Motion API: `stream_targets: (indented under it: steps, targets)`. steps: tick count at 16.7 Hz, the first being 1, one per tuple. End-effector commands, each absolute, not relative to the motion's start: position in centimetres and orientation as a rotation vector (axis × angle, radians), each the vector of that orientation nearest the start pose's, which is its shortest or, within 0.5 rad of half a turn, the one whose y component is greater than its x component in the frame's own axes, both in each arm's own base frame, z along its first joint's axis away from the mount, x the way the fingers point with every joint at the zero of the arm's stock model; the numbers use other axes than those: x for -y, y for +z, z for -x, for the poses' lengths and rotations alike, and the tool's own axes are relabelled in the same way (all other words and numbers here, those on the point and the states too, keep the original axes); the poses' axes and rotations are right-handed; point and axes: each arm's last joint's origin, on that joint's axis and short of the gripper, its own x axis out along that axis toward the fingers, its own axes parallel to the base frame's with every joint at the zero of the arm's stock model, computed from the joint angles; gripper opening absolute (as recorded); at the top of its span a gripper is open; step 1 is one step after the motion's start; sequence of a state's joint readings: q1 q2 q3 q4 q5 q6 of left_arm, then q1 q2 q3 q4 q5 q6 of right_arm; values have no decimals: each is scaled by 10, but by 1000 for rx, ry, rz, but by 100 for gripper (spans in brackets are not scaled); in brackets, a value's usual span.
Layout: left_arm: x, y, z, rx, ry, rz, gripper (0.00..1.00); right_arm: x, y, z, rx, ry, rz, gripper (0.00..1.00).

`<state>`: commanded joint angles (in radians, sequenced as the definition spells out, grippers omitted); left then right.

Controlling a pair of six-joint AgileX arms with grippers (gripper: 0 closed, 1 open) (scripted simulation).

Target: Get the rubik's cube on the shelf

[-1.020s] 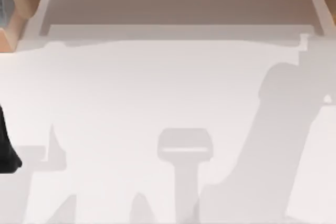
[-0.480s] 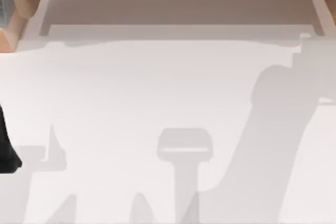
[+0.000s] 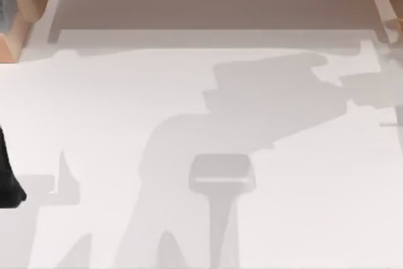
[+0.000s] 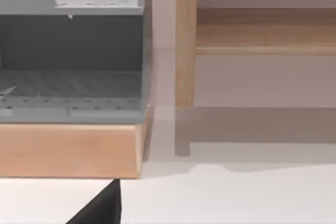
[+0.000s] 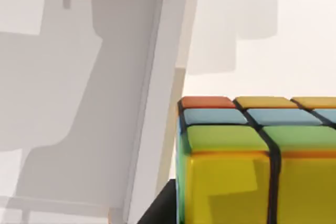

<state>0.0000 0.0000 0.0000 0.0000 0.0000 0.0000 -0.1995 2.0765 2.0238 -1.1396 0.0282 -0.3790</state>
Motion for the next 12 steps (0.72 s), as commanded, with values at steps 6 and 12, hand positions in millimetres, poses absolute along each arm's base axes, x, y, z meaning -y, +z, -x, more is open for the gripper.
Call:
stream_targets:
  steps: [6,12]
  targets:
    - [1,160,-106,0,0,0,100,-42,286,-414,-933,169,491,0]
    - [1,160,-106,0,0,0,100,-145,260,-409,-490,167,555,0]
